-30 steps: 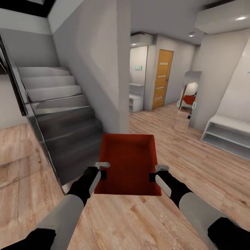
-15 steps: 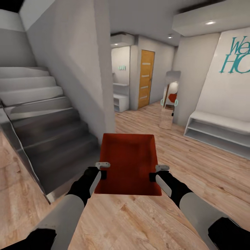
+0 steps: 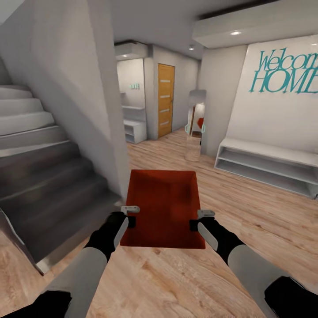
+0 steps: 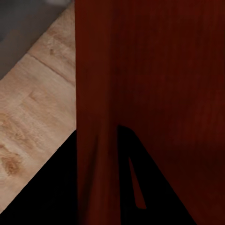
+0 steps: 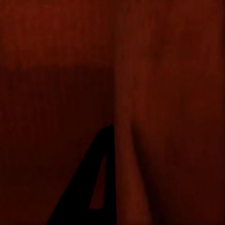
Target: Move the two storage containers from the living room to the garage. In the garage, place one container on the floor and stack the other container on top of it (either order is fine).
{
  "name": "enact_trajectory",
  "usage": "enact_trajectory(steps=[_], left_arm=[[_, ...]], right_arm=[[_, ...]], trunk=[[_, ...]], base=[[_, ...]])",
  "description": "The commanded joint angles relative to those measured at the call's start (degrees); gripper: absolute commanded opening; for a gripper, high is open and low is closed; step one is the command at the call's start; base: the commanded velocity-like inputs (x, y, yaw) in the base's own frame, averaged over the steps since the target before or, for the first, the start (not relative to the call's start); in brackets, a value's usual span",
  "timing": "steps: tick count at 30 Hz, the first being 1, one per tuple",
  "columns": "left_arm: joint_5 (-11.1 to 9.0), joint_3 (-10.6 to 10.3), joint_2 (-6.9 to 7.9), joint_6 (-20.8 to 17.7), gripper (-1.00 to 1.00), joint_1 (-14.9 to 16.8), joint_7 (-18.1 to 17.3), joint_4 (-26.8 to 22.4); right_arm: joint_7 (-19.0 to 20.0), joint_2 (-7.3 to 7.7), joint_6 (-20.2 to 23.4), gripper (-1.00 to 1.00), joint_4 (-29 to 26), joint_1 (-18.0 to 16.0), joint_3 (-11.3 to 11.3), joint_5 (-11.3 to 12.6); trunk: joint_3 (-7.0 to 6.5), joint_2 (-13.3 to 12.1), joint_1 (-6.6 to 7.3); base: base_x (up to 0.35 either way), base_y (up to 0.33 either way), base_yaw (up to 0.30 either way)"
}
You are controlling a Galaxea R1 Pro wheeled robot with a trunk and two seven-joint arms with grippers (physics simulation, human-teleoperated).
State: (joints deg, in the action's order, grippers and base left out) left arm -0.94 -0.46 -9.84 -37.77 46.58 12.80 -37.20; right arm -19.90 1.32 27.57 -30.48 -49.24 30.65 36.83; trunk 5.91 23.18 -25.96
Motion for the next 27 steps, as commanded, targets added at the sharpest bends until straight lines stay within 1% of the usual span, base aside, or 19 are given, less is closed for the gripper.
enact_trajectory(steps=[1,15,19,27], left_arm=[[0.6,-0.4,0.87,-1.5,-1.00,0.0,0.5,3.4],[0.6,-0.4,0.87,-1.5,-1.00,0.0,0.5,3.4],[0.6,-0.4,0.87,-1.5,-1.00,0.0,0.5,3.4],[0.6,-0.4,0.87,-1.5,-1.00,0.0,0.5,3.4]], right_arm=[[-0.8,0.76,0.5,-1.00,-0.2,-0.2,0.2,-2.0],[-0.8,0.79,0.5,-1.00,-0.2,-0.2,0.2,-2.0],[-0.8,0.76,0.5,-1.00,-0.2,-0.2,0.2,-2.0],[-0.8,0.78,0.5,-1.00,-0.2,-0.2,0.2,-2.0]], trunk=[[0.12,0.1,-0.04],[0.12,0.1,-0.04],[0.12,0.1,-0.04],[0.12,0.1,-0.04]], base=[[0.000,0.000,-0.281],[0.000,0.000,-0.272],[0.000,0.000,-0.068],[0.000,0.000,-0.005]])
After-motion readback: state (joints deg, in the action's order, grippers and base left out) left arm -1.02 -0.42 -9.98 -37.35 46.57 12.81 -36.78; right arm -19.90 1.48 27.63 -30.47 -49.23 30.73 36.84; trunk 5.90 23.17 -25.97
